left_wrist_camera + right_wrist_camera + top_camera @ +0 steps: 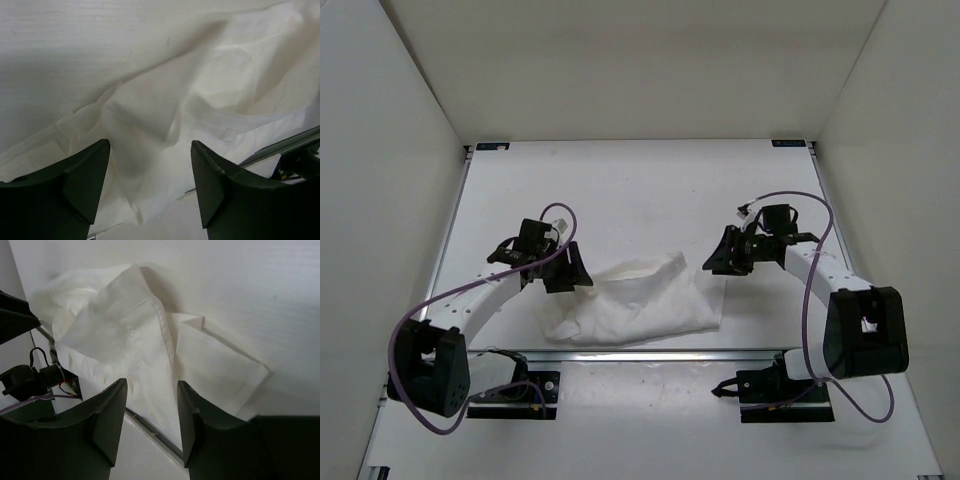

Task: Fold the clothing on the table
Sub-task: Fold the skirt

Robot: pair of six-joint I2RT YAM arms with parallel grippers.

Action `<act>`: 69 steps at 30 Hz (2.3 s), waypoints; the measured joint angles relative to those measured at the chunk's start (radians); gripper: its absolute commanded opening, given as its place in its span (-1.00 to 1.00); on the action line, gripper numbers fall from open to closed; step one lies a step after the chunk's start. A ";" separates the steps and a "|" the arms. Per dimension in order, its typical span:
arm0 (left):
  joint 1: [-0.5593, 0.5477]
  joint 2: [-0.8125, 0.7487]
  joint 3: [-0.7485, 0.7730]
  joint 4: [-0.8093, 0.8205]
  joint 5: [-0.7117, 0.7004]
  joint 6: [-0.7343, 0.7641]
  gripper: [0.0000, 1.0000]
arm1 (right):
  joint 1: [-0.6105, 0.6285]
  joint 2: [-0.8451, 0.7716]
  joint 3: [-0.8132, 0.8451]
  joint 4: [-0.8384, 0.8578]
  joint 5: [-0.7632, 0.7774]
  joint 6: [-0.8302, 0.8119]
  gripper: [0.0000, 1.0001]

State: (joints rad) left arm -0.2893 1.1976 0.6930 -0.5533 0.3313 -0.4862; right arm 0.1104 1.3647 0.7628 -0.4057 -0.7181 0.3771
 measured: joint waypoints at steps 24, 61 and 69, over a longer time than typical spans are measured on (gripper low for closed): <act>-0.008 -0.152 0.014 -0.199 -0.090 -0.016 -0.78 | 0.041 0.126 0.143 -0.110 0.080 -0.161 -0.10; -0.039 0.522 0.291 -0.154 -0.090 0.000 -1.00 | 0.094 0.482 0.314 -0.115 0.093 -0.213 -1.00; -0.026 0.743 0.581 -0.150 -0.080 0.031 -1.00 | 0.069 0.619 0.534 -0.175 0.165 -0.243 -1.00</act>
State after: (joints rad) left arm -0.3157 1.9408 1.2743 -0.7036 0.2516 -0.4557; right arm 0.1799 1.9839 1.2964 -0.5812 -0.5529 0.1341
